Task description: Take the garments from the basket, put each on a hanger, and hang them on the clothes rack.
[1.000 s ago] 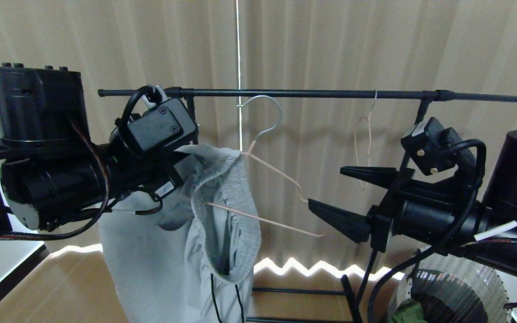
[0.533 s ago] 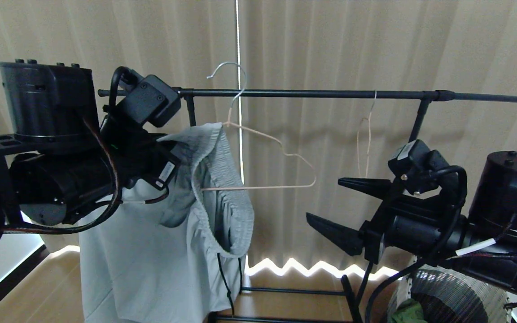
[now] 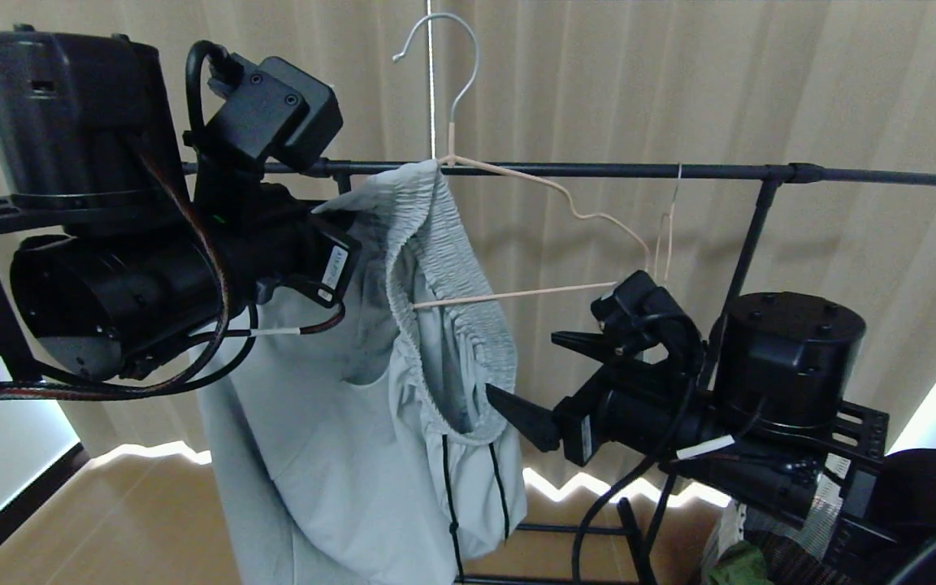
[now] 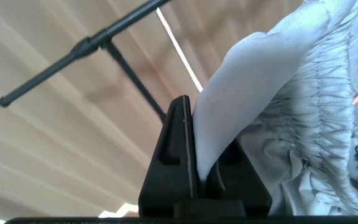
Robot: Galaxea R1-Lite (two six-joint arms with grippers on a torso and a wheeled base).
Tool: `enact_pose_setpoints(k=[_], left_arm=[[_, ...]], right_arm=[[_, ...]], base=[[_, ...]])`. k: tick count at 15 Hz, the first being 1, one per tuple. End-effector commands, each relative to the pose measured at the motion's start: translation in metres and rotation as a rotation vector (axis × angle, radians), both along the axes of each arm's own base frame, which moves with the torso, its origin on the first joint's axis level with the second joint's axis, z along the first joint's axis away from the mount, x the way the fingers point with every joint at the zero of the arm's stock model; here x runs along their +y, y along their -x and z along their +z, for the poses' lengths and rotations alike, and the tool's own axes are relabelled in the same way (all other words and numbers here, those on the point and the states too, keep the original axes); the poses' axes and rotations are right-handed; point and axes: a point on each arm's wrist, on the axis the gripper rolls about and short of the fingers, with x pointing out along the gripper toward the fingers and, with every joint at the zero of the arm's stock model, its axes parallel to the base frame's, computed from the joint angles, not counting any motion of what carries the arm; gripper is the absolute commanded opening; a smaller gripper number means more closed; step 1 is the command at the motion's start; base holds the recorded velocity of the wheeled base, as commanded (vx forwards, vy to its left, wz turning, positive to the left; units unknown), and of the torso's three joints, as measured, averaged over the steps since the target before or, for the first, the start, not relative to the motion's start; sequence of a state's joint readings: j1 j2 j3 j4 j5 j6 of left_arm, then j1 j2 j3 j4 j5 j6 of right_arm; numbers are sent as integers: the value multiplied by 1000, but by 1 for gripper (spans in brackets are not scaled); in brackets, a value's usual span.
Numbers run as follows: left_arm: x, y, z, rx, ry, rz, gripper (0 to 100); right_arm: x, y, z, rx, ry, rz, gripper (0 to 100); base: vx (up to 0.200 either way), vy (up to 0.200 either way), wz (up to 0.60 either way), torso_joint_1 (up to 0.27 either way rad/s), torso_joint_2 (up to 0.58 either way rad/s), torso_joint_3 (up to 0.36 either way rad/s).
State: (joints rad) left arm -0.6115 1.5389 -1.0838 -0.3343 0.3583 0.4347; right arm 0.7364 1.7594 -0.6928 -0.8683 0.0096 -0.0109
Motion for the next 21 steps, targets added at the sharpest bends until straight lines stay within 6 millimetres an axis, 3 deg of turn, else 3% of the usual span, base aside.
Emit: enact_pose_setpoints(k=[1, 6, 7, 12, 17, 21], left_arm=[[0, 1, -1, 1, -4, -2, 0], [-1, 7, 6, -18, 15, -55, 0], [0, 8, 7, -20, 18, -55, 0], [3, 13, 11, -31, 26, -57, 0], [15, 10, 7, -22, 17, -8, 0], [30, 3, -11, 24, -45, 53, 0]], right_arm=[[5, -11, -11, 43, 0, -19, 100], [6, -17, -19, 74, -23, -40, 100], [6, -18, -20, 70, -24, -44, 0], [3, -20, -20, 65, -28, -57, 0], [-41, -47, -8, 24, -47, -252, 0], [-61, -65, 3, -15, -74, -337, 0]], base=[[0, 0, 0, 0, 0, 0], [0, 0, 0, 0, 0, 0], [0, 0, 0, 0, 0, 0], [0, 0, 0, 0, 0, 0], [0, 0, 0, 0, 0, 0], [0, 0, 0, 0, 0, 0]])
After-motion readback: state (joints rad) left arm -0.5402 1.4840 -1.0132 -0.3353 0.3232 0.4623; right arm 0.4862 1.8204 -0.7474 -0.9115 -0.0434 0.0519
